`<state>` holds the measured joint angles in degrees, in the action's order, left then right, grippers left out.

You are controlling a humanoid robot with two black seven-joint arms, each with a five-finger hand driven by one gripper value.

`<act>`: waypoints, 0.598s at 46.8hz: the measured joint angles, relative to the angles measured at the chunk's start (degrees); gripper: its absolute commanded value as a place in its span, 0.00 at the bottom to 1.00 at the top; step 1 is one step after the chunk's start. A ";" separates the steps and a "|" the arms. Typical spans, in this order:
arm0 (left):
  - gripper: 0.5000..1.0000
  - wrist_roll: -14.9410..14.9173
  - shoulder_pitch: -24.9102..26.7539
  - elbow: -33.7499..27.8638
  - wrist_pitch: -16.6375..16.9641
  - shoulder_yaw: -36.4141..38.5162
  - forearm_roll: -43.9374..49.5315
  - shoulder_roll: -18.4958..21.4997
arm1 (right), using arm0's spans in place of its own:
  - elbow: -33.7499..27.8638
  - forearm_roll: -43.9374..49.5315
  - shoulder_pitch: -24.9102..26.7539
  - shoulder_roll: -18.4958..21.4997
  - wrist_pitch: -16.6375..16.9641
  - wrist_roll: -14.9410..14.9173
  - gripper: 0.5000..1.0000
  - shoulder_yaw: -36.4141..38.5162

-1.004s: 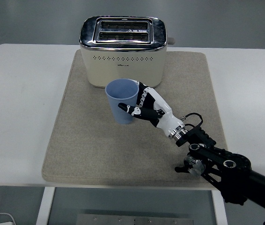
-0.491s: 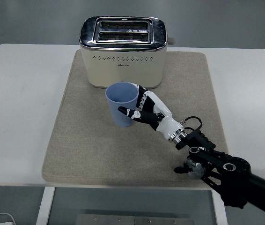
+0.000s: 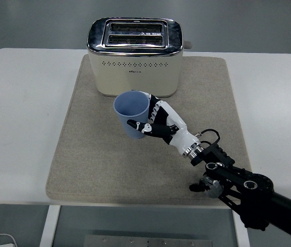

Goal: Put the water cup in front of the bread machine

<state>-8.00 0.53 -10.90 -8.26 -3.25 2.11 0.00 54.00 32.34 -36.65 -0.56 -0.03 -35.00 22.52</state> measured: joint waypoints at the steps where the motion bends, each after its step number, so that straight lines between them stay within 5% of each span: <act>1: 1.00 0.00 0.00 0.00 0.00 0.00 0.00 0.00 | 0.01 -0.02 0.00 0.01 0.00 0.00 0.83 0.00; 28: 1.00 0.00 0.00 0.00 0.00 0.00 0.01 0.00 | -0.03 -0.04 -0.04 -0.92 0.03 0.00 0.83 0.12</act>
<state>-8.00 0.53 -10.90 -8.26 -3.25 2.12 0.00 53.96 32.30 -36.69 -1.47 0.00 -35.00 22.64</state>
